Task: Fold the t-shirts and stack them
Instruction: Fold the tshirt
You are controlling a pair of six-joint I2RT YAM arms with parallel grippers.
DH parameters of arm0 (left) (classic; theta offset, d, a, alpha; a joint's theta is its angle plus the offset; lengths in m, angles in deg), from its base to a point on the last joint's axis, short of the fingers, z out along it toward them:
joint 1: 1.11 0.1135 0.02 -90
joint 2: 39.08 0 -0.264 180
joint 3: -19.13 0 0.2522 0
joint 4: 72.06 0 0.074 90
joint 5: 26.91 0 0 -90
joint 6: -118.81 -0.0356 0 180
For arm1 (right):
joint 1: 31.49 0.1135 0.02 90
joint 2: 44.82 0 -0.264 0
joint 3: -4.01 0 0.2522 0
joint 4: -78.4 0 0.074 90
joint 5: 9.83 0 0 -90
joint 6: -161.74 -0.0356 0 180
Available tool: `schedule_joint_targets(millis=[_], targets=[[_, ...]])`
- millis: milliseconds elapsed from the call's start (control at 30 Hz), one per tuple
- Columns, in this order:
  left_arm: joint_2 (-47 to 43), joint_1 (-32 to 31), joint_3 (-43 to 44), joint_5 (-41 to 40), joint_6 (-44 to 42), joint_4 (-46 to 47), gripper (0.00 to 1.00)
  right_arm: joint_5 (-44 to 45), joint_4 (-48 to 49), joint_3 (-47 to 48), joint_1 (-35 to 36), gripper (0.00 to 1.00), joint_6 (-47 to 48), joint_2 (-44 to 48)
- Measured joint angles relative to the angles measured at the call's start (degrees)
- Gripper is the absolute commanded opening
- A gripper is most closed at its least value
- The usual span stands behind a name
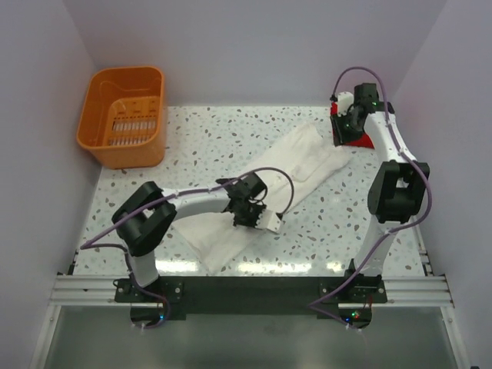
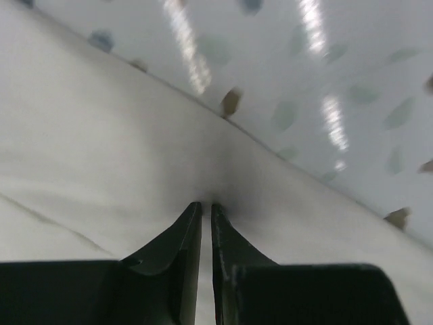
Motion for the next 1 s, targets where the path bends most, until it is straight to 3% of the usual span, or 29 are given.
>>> schedule_joint_targets(millis=[133,267,400,433,533,733,1000], targets=[[3.0,-9.5,5.0,8.6,4.3,-3.9,0.20,-0.1,-1.5,-3.4,-4.4,0.32,0.5,1.6],[4.8,-11.2,14.6,15.8,9.3,-6.2,0.22,0.0,-2.3,-7.6,-6.4,0.30,0.9,3.1],[4.8,-7.6,23.8,19.7,16.3,-3.2,0.24,-0.4,-2.2,-9.9,-5.7,0.20,0.2,3.2],[4.8,-5.9,25.2,20.4,18.3,-1.5,0.24,-0.7,-2.0,-10.4,-5.4,0.13,-0.1,3.2],[5.7,0.3,28.0,20.7,24.8,3.1,0.25,-1.2,-0.4,-11.7,-4.5,0.07,-1.6,3.0],[16.4,8.4,37.2,14.1,36.4,10.3,0.25,-0.1,5.1,-11.8,-2.3,0.04,-4.3,-0.9],[28.9,9.0,44.5,8.9,48.1,17.9,0.23,3.5,8.4,-9.7,-0.7,0.03,-5.4,-9.4]])
